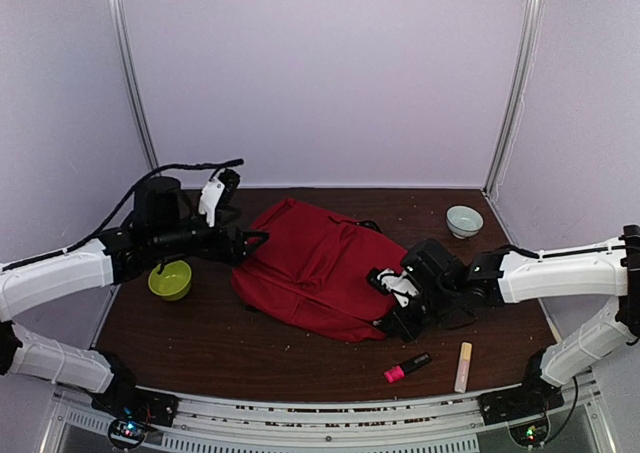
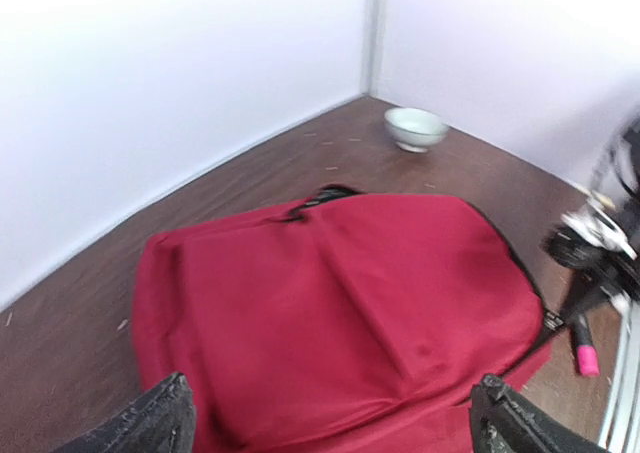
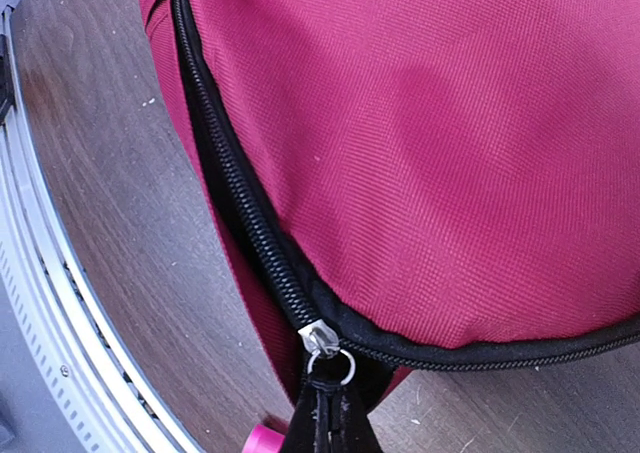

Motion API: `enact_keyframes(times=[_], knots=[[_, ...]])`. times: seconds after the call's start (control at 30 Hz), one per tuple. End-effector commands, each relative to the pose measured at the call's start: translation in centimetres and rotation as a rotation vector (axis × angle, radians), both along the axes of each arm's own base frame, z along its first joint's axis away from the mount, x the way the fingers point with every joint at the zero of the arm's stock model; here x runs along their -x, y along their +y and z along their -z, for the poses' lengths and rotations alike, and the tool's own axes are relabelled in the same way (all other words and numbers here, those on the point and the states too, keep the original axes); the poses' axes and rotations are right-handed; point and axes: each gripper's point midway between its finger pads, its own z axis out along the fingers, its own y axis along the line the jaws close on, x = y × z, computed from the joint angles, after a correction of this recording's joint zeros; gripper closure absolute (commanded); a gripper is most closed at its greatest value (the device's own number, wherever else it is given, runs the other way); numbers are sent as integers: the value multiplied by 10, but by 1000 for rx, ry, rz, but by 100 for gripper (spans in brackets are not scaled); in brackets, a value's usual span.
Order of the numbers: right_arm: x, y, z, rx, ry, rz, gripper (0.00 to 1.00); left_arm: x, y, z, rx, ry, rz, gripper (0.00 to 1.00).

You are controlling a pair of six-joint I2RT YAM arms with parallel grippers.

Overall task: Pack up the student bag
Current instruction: Zip the student bag into the largest pocket of the bag, then hold the largest pocket of the student bag.

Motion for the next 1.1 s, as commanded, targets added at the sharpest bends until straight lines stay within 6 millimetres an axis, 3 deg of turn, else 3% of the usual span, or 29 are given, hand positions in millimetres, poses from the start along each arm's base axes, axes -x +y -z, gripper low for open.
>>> enact_keyframes(times=[0.0, 0.2, 0.23, 0.4, 0.6, 0.77, 0.9, 0.97, 1.0, 1.07], knots=[[-2, 12, -10, -54, 31, -17, 100, 35, -47, 12, -175, -171, 206, 2], [-6, 15, -16, -106, 62, -17, 100, 91, -120, 49, -414, -332, 540, 3], [-6, 16, -17, -119, 74, -17, 100, 87, -130, 49, -481, -374, 529, 4], [-7, 17, -12, -152, 151, -2, 100, 85, -161, 89, -688, -373, 613, 11], [-11, 17, -13, -192, 189, 18, 100, 100, -173, 134, -777, -276, 786, 31], [-19, 18, -19, -221, 198, 37, 100, 114, -172, 146, -773, -218, 863, 31], [-22, 24, -26, -255, 204, 29, 100, 108, -170, 158, -817, -210, 839, 32], [-23, 27, -27, -262, 207, 28, 100, 100, -169, 167, -858, -197, 814, 47], [-24, 27, -29, -263, 204, 30, 100, 97, -169, 170, -872, -191, 799, 67], [-25, 27, -33, -265, 194, 30, 100, 96, -169, 172, -879, -186, 796, 88]])
